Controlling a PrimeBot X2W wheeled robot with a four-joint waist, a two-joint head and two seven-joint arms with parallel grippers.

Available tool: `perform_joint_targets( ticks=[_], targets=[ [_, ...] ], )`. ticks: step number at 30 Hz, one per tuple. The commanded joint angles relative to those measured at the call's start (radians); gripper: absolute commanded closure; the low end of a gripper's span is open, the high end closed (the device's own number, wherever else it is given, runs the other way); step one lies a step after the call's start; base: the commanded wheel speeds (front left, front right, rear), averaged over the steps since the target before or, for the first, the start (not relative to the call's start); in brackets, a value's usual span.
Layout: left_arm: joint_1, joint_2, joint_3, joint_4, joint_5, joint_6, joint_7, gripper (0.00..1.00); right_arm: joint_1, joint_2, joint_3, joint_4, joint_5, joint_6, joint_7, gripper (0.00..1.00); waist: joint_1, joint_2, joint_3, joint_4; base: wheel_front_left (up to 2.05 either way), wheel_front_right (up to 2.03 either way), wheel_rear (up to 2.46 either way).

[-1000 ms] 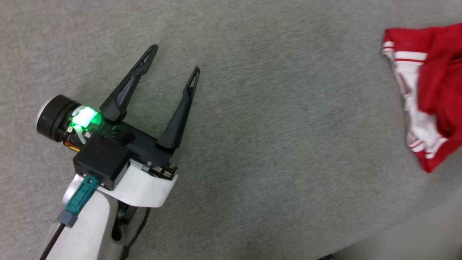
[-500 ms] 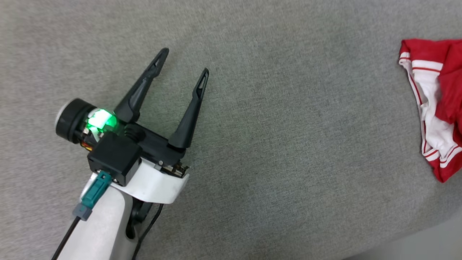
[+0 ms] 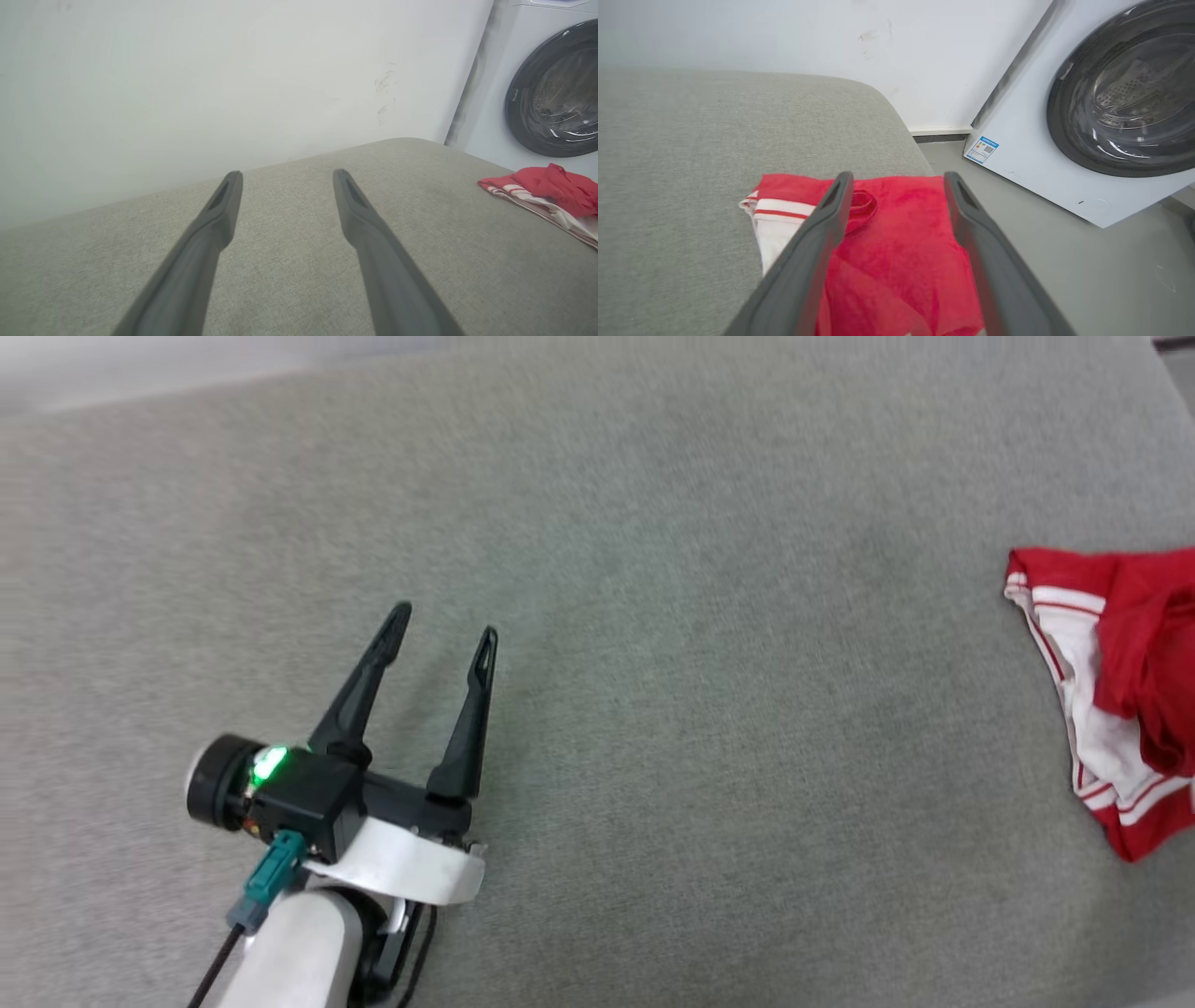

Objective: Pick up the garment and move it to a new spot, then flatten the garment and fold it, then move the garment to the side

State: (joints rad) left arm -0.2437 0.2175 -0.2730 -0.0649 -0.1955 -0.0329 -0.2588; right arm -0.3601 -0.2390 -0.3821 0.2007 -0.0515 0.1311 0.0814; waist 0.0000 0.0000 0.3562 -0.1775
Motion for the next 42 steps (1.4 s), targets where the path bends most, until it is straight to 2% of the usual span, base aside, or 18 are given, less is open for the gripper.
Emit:
perform_joint_targets(
  ticks=[1, 6, 13, 20, 28, 42],
  targets=[
    [0.030, -0.012, 0.006, 0.015, -0.009, 0.008, -0.006, 0.00, 0.053, 0.019, 0.019, -0.043, 0.011, -0.001, 0.004, 0.00, 0.0000, 0.0000, -0.086, 0.062, 0.00, 0.00, 0.00],
    [0.079, -0.031, 0.029, 0.036, -0.022, 0.021, -0.008, 0.00, 0.157, 0.064, 0.076, -0.161, 0.039, -0.001, 0.023, 0.00, 0.0000, 0.0000, -0.141, 0.117, 0.00, 0.00, 0.00],
    [0.131, -0.051, 0.066, 0.054, -0.027, 0.022, -0.008, 0.00, 0.246, 0.117, 0.151, -0.250, 0.072, -0.001, 0.026, 0.00, 0.0000, 0.0000, -0.189, 0.181, 0.00, 0.00, 0.00],
    [0.197, -0.044, 0.126, 0.085, -0.012, 0.024, -0.007, 0.00, 0.319, 0.161, 0.248, -0.328, 0.091, -0.001, 0.014, 0.00, 0.0000, 0.0000, -0.249, 0.234, 0.00, 0.00, 0.00],
    [0.273, -0.048, 0.187, 0.105, -0.001, 0.009, -0.007, 0.00, 0.398, 0.179, 0.318, -0.385, 0.098, -0.001, 0.006, 0.00, 0.0000, 0.0000, -0.330, 0.252, 0.00, 0.00, 0.00],
    [0.314, -0.085, 0.207, 0.135, 0.034, -0.031, -0.007, 0.00, 0.541, 0.190, 0.302, -0.487, 0.137, -0.001, 0.006, 0.00, 0.0000, 0.0000, -0.378, 0.252, 0.00, 0.00, 0.00]
  ],
)
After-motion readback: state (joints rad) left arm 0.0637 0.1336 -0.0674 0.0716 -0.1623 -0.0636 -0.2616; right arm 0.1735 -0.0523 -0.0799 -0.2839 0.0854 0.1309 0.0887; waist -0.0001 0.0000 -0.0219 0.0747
